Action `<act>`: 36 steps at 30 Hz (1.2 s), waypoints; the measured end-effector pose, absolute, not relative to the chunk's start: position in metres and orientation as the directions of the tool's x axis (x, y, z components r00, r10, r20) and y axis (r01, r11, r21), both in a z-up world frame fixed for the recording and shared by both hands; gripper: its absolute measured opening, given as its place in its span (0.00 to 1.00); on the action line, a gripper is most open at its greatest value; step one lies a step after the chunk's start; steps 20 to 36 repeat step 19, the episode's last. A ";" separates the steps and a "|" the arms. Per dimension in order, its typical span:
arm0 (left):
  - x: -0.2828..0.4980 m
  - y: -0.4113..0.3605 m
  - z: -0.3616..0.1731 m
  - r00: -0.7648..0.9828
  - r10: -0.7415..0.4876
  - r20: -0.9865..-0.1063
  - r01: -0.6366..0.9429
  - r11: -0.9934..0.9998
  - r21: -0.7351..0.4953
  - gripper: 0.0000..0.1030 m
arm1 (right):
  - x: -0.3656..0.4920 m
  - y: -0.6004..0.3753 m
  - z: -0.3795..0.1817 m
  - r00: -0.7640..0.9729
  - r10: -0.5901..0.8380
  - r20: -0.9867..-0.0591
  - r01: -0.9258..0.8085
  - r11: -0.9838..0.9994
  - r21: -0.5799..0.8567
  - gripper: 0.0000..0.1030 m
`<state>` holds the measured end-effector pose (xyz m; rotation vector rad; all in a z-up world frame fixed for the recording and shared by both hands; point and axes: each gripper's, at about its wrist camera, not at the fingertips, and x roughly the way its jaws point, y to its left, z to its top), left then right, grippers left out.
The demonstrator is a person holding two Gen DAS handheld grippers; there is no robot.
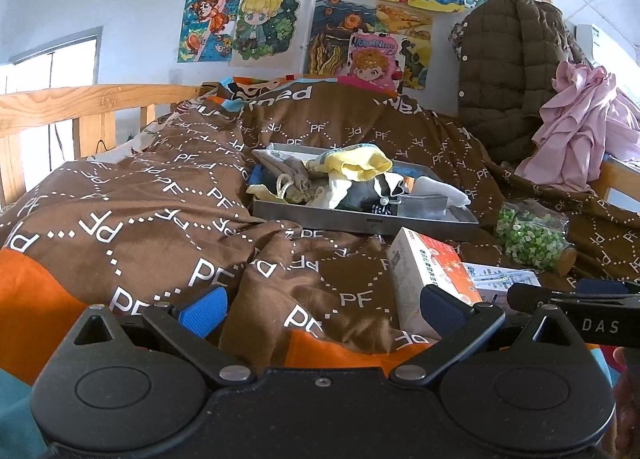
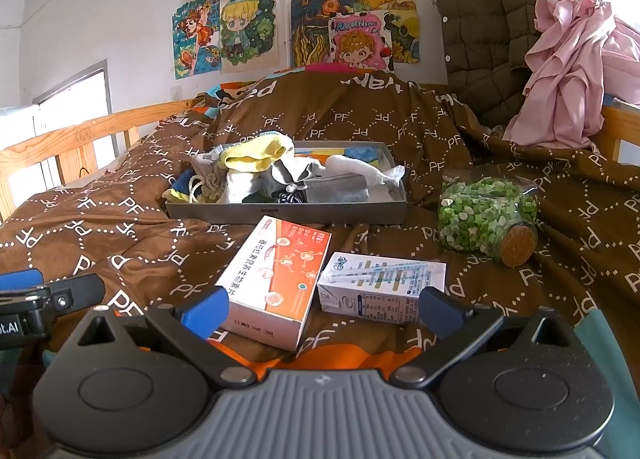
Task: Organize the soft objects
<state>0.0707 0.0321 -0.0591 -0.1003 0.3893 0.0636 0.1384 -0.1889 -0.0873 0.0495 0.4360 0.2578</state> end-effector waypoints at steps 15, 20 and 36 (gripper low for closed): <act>0.071 0.031 -0.059 0.921 0.044 -0.386 -0.085 0.992 -0.089 0.99 | 0.138 -0.188 -0.088 0.873 0.257 -0.414 -0.236 0.966 0.102 1.00; 0.071 0.032 -0.059 0.921 0.043 -0.388 -0.084 0.992 -0.090 0.99 | 0.137 -0.189 -0.090 0.872 0.257 -0.416 -0.236 0.966 0.103 1.00; 0.071 0.032 -0.059 0.921 0.043 -0.388 -0.084 0.992 -0.090 0.99 | 0.137 -0.189 -0.090 0.872 0.257 -0.416 -0.236 0.966 0.103 1.00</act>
